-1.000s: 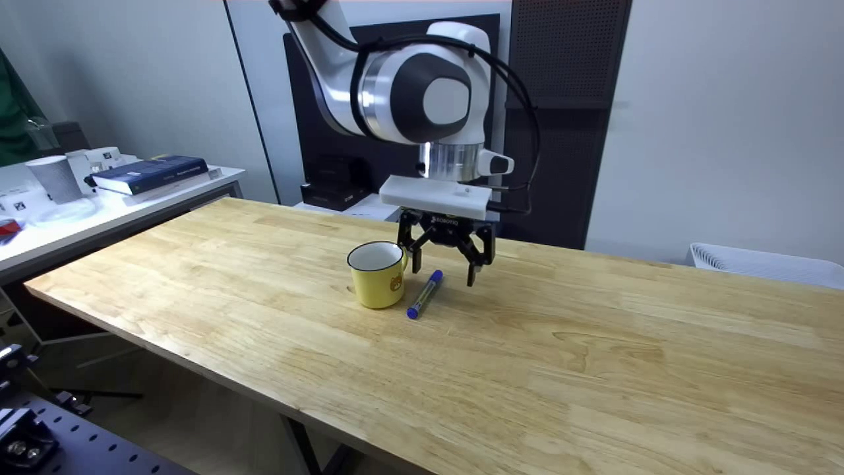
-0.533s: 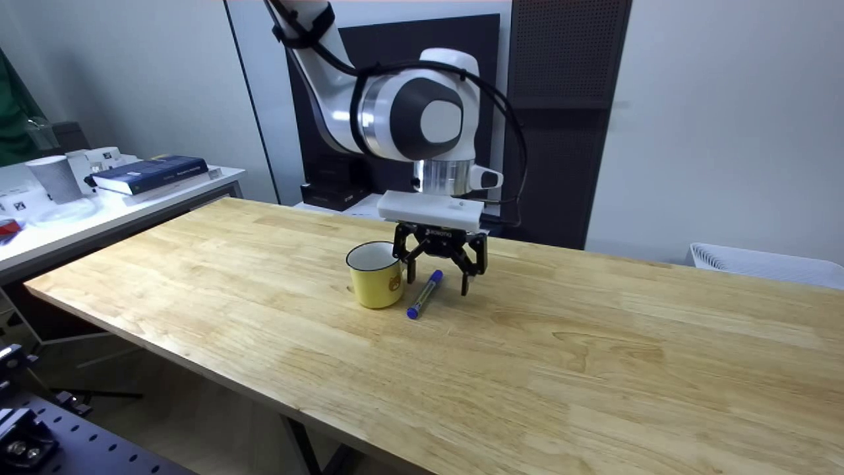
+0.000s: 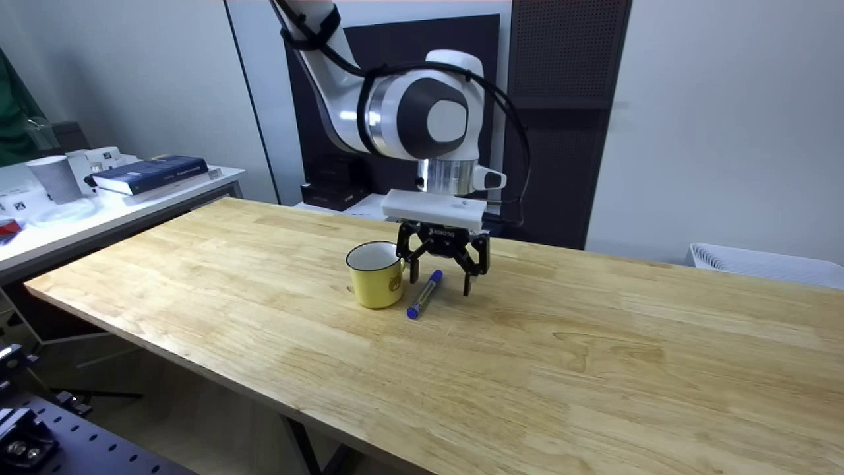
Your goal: Put the marker inside the cup
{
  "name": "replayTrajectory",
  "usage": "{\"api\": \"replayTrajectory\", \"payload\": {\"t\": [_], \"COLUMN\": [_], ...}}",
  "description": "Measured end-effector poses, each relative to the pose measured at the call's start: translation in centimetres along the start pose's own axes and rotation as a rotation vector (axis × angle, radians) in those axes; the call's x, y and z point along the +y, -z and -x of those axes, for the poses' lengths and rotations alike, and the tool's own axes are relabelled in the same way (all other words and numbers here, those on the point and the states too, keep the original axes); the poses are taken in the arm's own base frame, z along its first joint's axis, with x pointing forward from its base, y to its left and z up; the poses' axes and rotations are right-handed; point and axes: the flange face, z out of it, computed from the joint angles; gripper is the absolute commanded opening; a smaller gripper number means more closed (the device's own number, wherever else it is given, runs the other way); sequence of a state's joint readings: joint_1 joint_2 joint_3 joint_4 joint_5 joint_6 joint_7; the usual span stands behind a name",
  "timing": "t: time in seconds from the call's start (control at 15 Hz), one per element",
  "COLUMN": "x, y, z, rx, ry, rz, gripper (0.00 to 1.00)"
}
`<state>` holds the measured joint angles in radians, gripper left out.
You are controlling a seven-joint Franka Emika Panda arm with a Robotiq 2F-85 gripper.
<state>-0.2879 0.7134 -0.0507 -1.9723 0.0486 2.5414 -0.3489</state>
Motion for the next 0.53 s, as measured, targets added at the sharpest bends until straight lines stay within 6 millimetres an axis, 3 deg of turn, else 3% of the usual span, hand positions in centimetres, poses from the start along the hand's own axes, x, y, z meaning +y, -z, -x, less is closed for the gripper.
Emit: {"api": "replayTrajectory", "payload": {"t": [0.27, 0.53], "x": [0.8, 0.9], "y": [-0.5, -2.2], "z": [-0.4, -0.8], "rx": [-0.019, -0.050], "ry": [-0.076, -0.184], "rz": [-0.018, -0.047], "gripper": [1.00, 1.00]}}
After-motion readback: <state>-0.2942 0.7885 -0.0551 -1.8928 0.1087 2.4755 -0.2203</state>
